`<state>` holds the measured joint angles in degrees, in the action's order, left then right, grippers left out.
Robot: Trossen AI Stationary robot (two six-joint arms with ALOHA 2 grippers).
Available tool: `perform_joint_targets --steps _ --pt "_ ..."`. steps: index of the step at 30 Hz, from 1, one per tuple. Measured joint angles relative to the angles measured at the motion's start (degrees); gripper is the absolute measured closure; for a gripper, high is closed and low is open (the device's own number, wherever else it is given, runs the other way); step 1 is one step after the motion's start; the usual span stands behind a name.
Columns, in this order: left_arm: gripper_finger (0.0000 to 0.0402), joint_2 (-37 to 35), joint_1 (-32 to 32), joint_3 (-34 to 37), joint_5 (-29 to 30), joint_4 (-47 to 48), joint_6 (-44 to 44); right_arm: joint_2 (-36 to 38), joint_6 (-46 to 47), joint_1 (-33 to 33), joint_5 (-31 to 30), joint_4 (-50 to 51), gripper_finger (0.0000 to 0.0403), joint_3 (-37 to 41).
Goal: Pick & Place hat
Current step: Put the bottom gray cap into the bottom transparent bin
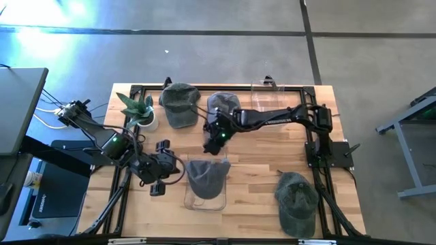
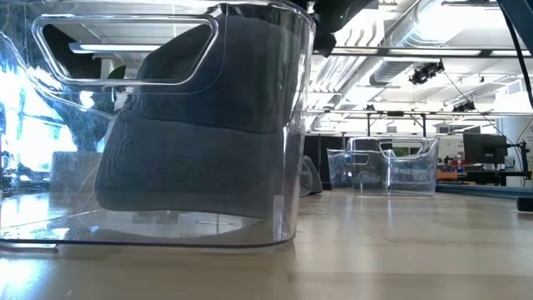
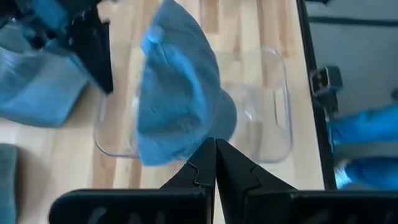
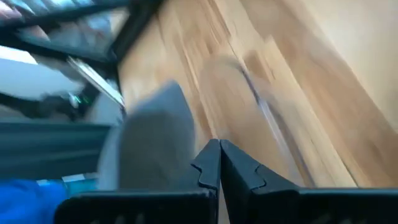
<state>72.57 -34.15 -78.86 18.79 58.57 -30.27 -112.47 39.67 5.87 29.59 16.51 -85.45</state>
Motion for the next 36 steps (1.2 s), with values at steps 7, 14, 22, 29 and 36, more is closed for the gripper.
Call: perform_joint_targets --steps 7,14,22,29,36 --pt "0.0396 1.54 0.02 7.62 -3.32 -5.45 1.39 -0.15 -2.22 -3.86 12.40 -2.62 0.0399 0.02" --pt "0.0396 0.98 1.82 18.95 -3.88 -24.88 5.04 -0.15 0.41 -5.38 14.51 -7.48 0.0399 0.02" --pt "0.0396 -0.08 4.32 25.54 -6.67 -32.34 12.23 -0.15 2.94 -5.44 19.69 -7.89 0.0401 0.02" --pt "0.0396 -0.13 3.44 25.52 -7.77 -28.20 12.15 -0.15 3.58 -6.28 18.71 -8.67 0.0400 0.02" --pt "0.0396 2.92 2.71 27.84 0.41 -26.75 12.03 -0.15 3.88 -6.68 11.83 -8.95 0.0399 0.02"
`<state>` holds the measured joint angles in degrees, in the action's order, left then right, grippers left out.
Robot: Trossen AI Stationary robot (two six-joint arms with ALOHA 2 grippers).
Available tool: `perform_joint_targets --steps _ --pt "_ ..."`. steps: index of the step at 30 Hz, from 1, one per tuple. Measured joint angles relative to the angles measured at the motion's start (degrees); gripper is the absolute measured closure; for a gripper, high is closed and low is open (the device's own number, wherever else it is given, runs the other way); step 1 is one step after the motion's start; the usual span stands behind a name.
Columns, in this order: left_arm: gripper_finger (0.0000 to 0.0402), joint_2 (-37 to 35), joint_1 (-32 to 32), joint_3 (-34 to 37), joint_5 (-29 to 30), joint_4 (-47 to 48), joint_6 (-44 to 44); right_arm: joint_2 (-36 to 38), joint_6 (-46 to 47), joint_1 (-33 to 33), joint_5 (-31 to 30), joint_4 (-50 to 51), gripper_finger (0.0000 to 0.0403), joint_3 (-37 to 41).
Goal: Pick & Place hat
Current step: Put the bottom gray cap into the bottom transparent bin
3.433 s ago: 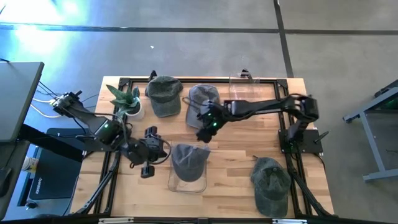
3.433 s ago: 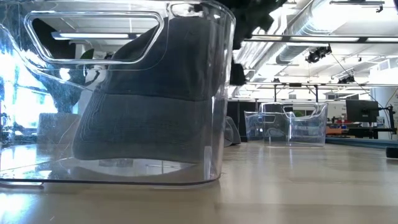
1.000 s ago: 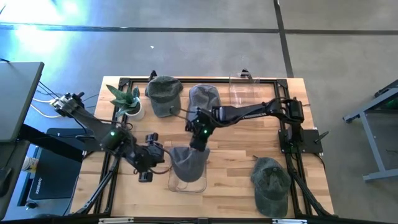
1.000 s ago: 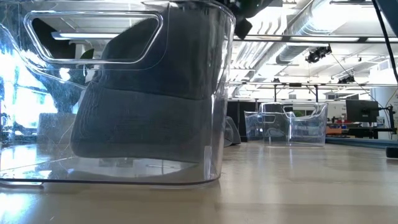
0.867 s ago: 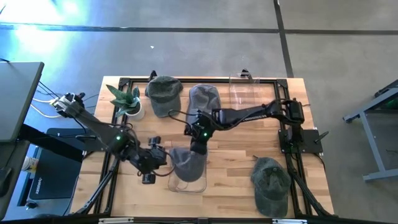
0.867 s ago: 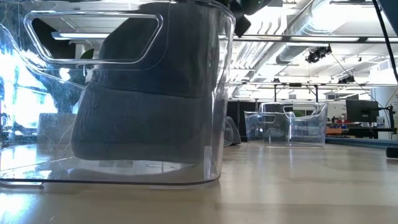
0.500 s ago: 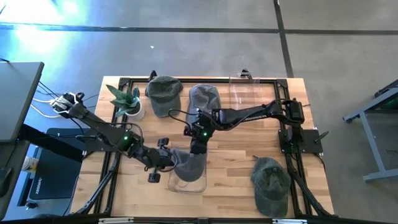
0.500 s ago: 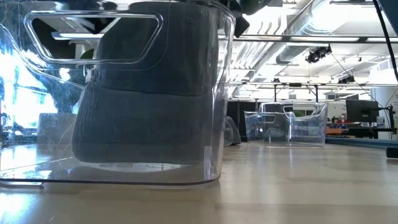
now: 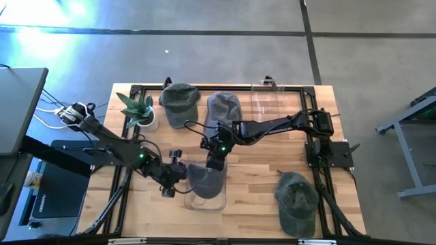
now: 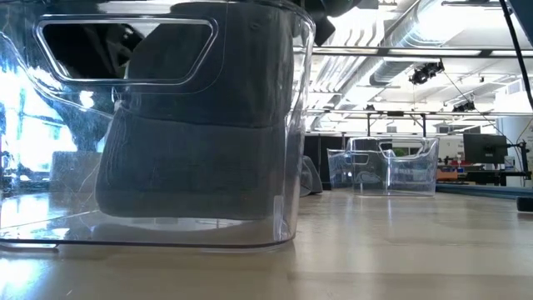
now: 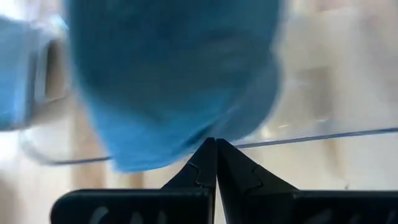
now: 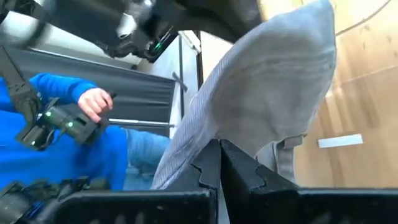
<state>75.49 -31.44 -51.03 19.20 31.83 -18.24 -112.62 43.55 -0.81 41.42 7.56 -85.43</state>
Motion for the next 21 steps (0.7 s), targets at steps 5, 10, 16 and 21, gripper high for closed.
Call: perform_joint_targets --steps 5,10,16,21 --pt "0.0396 0.91 -0.07 -0.06 4.64 -2.20 -0.01 -0.02 0.52 -0.85 -0.54 -3.83 0.0401 0.02" --pt "0.0396 1.71 0.35 -0.15 7.09 -5.43 -0.25 -0.02 2.33 -1.19 -0.21 -10.21 0.0399 0.02" --pt "0.0396 2.04 0.31 -0.13 8.31 -6.07 -1.60 -0.02 3.16 -1.17 1.80 -11.50 0.0401 0.02" --pt "0.0396 1.48 0.31 -0.42 7.55 -6.04 -2.99 -0.02 3.56 -0.94 2.07 -10.87 0.0402 0.02"
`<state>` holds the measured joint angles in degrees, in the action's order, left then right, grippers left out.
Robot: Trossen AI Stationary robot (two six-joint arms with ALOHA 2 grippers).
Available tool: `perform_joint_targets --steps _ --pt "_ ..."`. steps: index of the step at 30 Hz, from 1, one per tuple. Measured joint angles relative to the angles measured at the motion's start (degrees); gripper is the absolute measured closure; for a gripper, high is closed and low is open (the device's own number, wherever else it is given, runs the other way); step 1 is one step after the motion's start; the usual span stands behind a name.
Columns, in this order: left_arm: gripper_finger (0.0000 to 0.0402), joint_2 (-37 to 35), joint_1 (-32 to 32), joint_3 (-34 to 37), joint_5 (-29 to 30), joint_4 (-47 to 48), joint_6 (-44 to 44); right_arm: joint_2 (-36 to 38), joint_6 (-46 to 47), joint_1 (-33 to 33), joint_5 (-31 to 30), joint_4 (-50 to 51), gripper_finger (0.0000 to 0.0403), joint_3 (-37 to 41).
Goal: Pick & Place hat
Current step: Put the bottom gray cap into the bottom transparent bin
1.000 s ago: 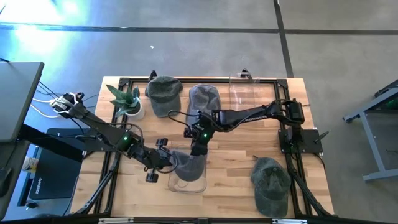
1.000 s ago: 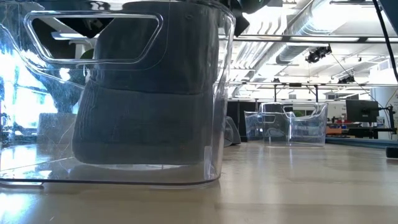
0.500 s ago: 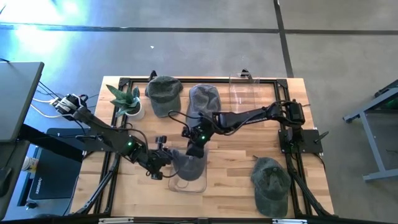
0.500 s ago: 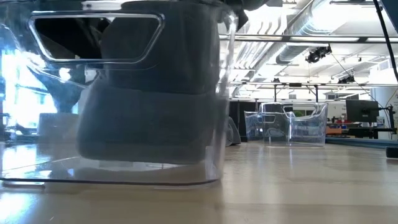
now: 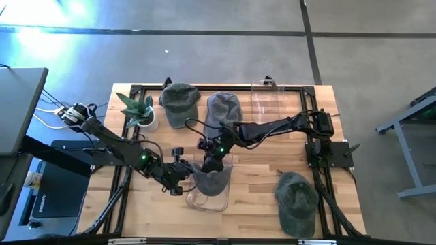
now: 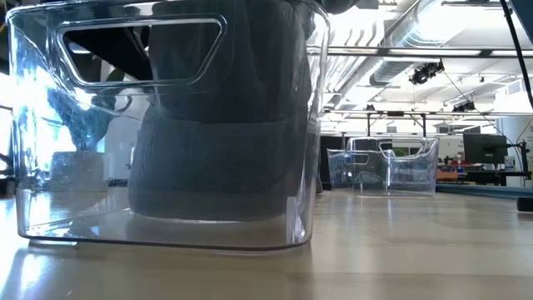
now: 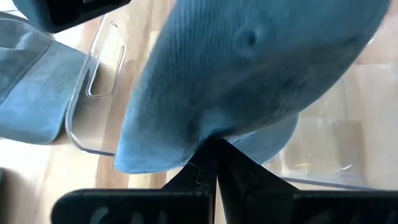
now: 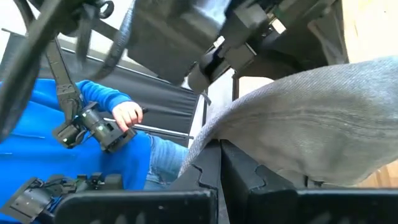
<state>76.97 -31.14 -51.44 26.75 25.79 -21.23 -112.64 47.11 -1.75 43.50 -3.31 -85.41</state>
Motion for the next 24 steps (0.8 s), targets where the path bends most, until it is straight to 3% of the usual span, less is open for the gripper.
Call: perform_joint_targets --steps 7,15,24 --pt "0.0396 -3.42 0.00 -0.26 -7.14 -0.19 -2.37 0.00 0.15 1.81 -0.40 2.82 0.0402 0.00" --pt "0.0396 -6.69 0.00 -0.28 -12.55 -0.25 -4.15 0.68 -5.68 3.46 -5.53 17.33 0.0401 0.00" --pt "0.0396 -6.65 0.00 -0.28 -12.27 0.32 -2.78 2.25 -14.06 1.94 3.91 24.07 0.0401 0.04"
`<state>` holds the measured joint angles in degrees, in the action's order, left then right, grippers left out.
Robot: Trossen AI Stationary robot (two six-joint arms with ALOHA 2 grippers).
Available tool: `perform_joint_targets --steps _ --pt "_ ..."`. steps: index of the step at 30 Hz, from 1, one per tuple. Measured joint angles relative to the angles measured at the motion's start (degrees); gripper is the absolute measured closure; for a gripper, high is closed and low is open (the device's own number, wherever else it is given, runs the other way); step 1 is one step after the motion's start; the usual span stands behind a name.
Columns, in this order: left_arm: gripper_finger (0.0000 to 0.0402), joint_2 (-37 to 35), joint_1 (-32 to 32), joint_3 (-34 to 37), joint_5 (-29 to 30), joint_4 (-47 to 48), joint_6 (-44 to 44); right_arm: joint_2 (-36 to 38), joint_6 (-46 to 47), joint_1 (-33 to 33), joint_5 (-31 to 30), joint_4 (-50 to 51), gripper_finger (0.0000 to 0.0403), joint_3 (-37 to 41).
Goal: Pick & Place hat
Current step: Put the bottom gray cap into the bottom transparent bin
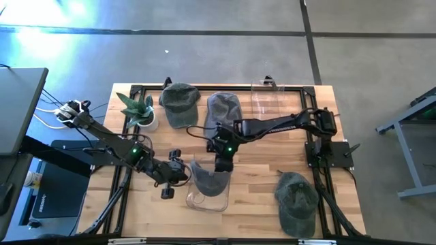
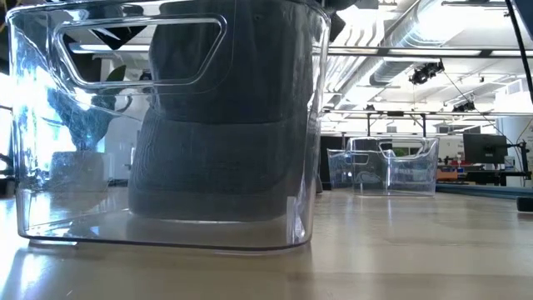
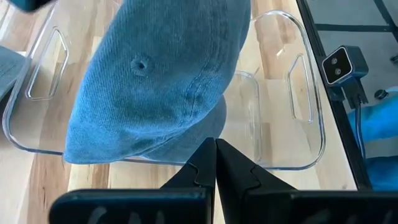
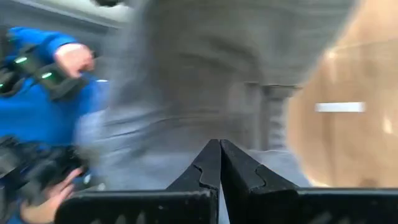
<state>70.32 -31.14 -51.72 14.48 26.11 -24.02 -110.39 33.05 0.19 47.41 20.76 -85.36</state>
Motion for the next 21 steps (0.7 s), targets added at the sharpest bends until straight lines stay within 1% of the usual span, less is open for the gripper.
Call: perform_joint_targets --steps 4,7,10,14,19,21 --pt "0.0396 0.00 0.00 0.00 -0.22 0.20 -0.23 1.67 0.26 0.44 3.93 0.69 0.0402 0.00" --pt "0.0396 0.00 0.00 0.00 -1.11 0.17 -0.37 2.85 0.37 0.97 4.67 0.80 0.0400 0.00" --pt "0.0396 0.00 0.00 0.00 -1.85 0.16 -0.92 3.06 0.51 1.37 6.77 0.88 0.0399 -0.07" --pt "0.0396 0.00 0.00 0.00 -2.01 0.14 -1.76 3.06 0.88 1.46 8.34 2.88 0.0402 -0.07" --pt "0.0396 -0.02 0.00 0.00 -2.12 0.15 -1.79 3.29 -1.10 1.57 6.31 5.13 0.0401 -0.07" --pt "0.0396 -0.02 0.00 0.00 -2.12 0.13 -1.79 3.75 -2.29 1.91 3.71 5.37 0.0402 -0.07"
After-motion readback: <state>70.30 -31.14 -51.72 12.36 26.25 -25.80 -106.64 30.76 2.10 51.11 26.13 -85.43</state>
